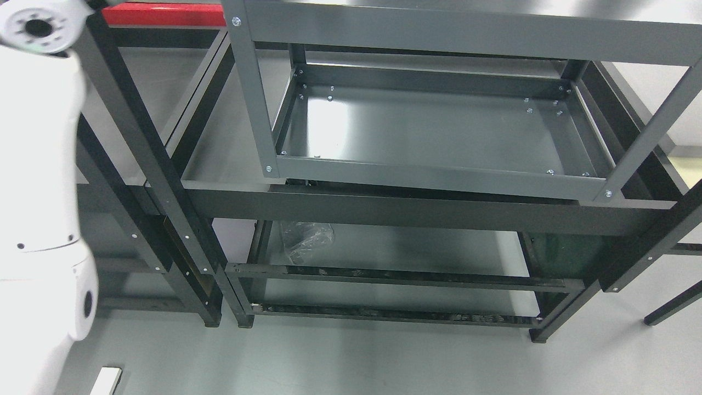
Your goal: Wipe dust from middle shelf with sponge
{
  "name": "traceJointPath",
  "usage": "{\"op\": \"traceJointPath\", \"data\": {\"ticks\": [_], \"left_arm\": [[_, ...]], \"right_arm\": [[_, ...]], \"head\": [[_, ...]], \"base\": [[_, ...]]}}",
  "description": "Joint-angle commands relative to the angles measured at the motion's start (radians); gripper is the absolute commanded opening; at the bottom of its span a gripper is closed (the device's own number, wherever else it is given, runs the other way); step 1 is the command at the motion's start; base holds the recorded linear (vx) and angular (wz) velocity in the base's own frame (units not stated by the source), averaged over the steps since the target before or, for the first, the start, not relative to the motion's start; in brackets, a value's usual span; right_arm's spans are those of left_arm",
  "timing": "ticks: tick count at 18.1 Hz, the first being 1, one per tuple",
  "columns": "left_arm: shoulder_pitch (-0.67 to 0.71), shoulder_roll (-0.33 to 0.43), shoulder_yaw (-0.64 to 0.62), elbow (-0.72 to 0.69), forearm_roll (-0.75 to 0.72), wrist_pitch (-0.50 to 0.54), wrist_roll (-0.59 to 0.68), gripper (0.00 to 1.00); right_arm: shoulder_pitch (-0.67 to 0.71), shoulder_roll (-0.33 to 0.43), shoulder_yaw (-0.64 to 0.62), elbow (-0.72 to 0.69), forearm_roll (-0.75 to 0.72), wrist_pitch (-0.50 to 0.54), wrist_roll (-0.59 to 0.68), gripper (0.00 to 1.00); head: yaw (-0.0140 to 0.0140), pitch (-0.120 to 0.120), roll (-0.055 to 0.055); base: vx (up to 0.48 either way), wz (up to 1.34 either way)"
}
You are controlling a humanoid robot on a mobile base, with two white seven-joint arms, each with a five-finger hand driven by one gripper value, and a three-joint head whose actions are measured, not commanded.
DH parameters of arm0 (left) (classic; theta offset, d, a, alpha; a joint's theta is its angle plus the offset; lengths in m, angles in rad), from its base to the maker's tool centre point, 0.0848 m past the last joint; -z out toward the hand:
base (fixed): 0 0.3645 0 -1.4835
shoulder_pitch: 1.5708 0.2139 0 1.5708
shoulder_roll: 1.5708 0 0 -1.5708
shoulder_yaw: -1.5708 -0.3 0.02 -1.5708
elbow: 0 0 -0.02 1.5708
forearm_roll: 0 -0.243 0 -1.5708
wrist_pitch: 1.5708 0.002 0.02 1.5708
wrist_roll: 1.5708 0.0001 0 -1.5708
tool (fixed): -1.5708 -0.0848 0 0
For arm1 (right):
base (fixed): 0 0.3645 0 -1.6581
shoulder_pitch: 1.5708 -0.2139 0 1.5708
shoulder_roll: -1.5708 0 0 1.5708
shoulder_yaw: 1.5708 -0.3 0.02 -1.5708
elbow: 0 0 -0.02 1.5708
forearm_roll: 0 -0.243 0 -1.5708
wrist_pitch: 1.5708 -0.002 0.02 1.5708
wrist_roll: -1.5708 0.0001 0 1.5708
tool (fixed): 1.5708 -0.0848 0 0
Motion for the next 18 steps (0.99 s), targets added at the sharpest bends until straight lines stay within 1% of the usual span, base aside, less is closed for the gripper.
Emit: {"op": "traceJointPath", "data": {"ticks": [1,3,4,5,7,9,13,15,18], "left_arm": [[-0.179,-0.204,-0.431,0.118,0.096,0.223,0.250,0.00],[-0.210,-0.204,-0.558,0.118,0.183,0.347,0.327,0.00],[-0.213,-0.204,-0.611,0.116,0.201,0.392,0.370,0.00],[-0.213,-0.204,-0.656,0.118,0.207,0.409,0.397,0.00],[-0.213,-0.204,-0.771,0.118,0.209,0.415,0.430,0.00],[-0.213,-0.204,-0.865,0.118,0.209,0.414,0.434,0.00],[-0.210,-0.204,-1.018,0.119,0.204,0.414,0.433,0.00],[-0.207,-0.204,-1.070,0.139,0.198,0.415,0.433,0.00],[-0.205,-0.204,-1.075,0.200,0.189,0.414,0.430,0.00]], "right_arm": [[0.001,-0.017,0.000,-0.017,0.000,0.001,-0.006,1.00],[0.000,-0.017,0.000,-0.017,0.000,0.001,-0.006,1.00],[0.000,-0.017,0.000,-0.017,0.000,0.001,-0.006,1.00],[0.000,-0.017,0.000,-0.017,0.000,0.001,-0.006,1.00],[0.000,-0.017,0.001,-0.017,0.000,0.001,-0.006,1.00],[0.000,-0.017,0.000,-0.017,0.000,0.001,-0.006,1.00],[0.000,-0.017,0.000,-0.017,0.000,0.001,-0.006,1.00],[0.000,-0.017,0.000,-0.017,0.000,0.001,-0.006,1.00],[0.000,-0.017,0.000,-0.017,0.000,0.001,-0.006,1.00]], "head": [[0.0000,0.000,0.000],[0.0000,0.000,0.000],[0.0000,0.000,0.000],[0.0000,0.000,0.000],[0.0000,0.000,0.000],[0.0000,0.000,0.000],[0.0000,0.000,0.000],[0.0000,0.000,0.000],[0.0000,0.000,0.000]], "base": [[0.000,0.00],[0.000,0.00],[0.000,0.00],[0.000,0.00],[0.000,0.00],[0.000,0.00],[0.000,0.00],[0.000,0.00],[0.000,0.00]]}}
